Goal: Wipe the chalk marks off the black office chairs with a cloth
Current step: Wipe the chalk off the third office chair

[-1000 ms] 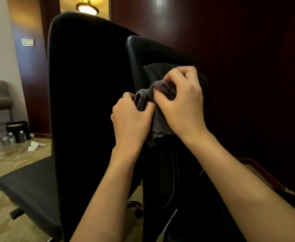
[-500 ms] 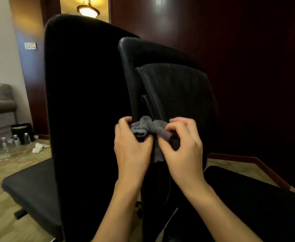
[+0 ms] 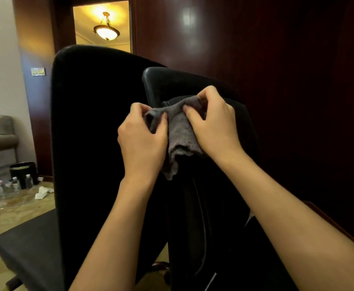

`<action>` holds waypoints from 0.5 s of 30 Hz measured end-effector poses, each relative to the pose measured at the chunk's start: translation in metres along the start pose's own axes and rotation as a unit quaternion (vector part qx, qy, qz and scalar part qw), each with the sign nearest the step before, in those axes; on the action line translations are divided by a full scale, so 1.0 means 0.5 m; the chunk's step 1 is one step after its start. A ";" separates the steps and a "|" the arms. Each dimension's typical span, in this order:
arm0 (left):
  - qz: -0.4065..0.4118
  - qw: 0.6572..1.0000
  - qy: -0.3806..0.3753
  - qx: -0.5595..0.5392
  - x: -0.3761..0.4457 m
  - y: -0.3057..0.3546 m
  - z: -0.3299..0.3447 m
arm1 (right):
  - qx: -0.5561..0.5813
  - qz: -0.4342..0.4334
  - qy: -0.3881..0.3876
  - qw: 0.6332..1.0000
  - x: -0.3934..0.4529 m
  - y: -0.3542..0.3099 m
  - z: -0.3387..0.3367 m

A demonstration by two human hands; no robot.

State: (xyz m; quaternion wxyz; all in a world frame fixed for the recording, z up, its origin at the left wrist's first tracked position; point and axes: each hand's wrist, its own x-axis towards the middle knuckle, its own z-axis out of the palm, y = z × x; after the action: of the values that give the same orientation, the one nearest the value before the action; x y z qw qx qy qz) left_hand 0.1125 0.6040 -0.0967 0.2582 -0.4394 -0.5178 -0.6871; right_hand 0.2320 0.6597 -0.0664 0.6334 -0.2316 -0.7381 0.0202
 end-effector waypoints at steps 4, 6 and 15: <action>-0.019 0.998 -0.045 0.035 -0.071 -0.021 0.002 | -0.001 -0.060 -0.001 0.998 -0.061 0.030 0.036; -0.021 0.996 -0.073 0.050 -0.146 -0.043 -0.011 | -0.017 -0.091 -0.002 0.996 -0.130 0.046 0.031; -0.014 0.993 -0.008 0.114 -0.012 -0.015 0.025 | -0.020 -0.080 0.033 0.996 -0.014 0.052 0.026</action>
State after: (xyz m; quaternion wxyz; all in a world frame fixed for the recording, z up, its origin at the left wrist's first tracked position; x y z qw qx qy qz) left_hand 0.1133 0.6174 -0.1045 0.2932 -0.4051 -0.6010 -0.6235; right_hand 0.2288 0.6837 -0.0840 0.6523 -0.1850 -0.7331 -0.0527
